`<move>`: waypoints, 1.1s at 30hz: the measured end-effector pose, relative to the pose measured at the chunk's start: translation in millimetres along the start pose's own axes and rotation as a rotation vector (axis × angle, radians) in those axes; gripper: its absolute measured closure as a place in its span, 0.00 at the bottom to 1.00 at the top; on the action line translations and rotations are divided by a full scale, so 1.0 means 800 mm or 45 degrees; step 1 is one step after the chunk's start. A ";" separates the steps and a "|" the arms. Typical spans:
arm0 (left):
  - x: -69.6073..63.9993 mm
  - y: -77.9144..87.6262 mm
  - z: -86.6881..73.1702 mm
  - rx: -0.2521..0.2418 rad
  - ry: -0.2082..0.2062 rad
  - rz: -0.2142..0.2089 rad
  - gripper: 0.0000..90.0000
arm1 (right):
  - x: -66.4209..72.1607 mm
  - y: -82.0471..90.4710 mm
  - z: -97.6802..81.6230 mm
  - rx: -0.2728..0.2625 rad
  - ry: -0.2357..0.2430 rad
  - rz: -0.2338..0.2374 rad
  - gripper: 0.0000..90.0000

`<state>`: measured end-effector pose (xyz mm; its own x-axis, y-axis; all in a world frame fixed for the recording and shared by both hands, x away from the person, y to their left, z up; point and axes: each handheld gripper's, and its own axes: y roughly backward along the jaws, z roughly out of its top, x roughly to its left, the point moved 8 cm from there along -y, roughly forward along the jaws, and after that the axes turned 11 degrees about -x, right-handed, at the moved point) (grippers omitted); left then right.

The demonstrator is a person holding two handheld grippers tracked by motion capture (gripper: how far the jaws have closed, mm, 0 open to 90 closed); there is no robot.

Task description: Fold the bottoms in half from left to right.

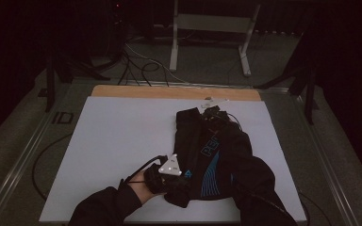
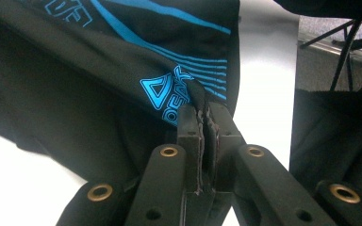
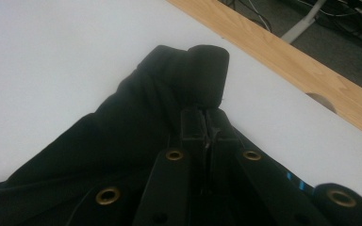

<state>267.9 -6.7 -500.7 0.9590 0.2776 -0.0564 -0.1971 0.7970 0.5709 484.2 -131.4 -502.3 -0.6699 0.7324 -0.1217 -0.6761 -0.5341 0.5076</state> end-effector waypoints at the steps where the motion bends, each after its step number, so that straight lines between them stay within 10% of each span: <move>1: -0.001 -0.002 0.002 0.002 -0.004 -0.006 0.95 | -0.002 0.002 -0.001 0.002 0.003 -0.003 0.98; 33: -0.007 -0.047 0.036 -0.039 -0.033 -0.053 0.95 | -0.062 0.049 -0.027 0.025 -0.014 -0.116 0.98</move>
<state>275.5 -53.7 -498.4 0.9715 0.2299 -0.0584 -0.1624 0.8240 0.5428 484.2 -197.9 -494.8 -0.6023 0.7823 -0.1591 -0.7280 -0.4565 0.5114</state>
